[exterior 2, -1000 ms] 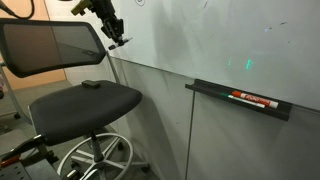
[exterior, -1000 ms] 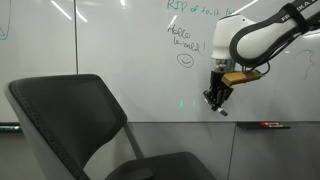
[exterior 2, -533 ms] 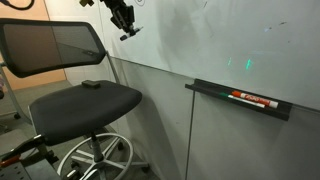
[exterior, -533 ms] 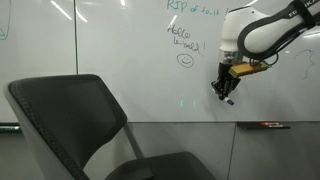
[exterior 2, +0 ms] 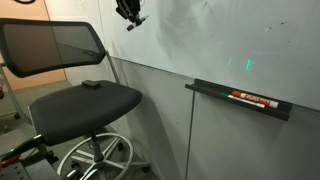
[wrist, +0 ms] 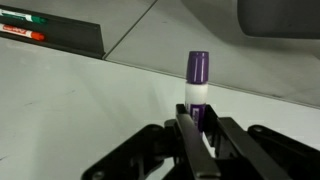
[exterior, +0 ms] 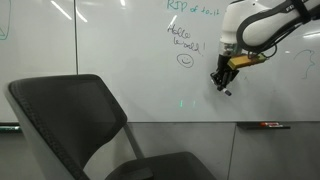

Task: Use the marker on the chair to draw on the white board

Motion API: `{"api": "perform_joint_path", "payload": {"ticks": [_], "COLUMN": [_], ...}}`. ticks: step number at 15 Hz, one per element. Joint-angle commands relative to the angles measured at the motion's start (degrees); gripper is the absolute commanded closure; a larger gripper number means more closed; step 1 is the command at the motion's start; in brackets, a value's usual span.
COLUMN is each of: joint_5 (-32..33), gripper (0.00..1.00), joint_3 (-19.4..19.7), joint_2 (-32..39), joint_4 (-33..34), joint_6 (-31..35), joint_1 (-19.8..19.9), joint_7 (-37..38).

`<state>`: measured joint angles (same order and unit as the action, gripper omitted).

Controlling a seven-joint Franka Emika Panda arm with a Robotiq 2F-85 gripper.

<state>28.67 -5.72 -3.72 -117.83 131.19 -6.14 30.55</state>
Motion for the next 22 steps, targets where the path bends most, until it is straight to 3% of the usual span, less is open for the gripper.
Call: {"api": "perform_joint_path", "payload": {"ticks": [1,22], "joint_5": [0.7,5.8], "gripper": [0.93,0.93], "joint_3": [-0.4,2.3], "joint_2": [1.9,14.5], "joint_4": [3.6,15.6], "joint_6": [-0.7,1.2], "joint_1": [0.9,-0.9], "joint_7": [-1.5,-2.3]}}
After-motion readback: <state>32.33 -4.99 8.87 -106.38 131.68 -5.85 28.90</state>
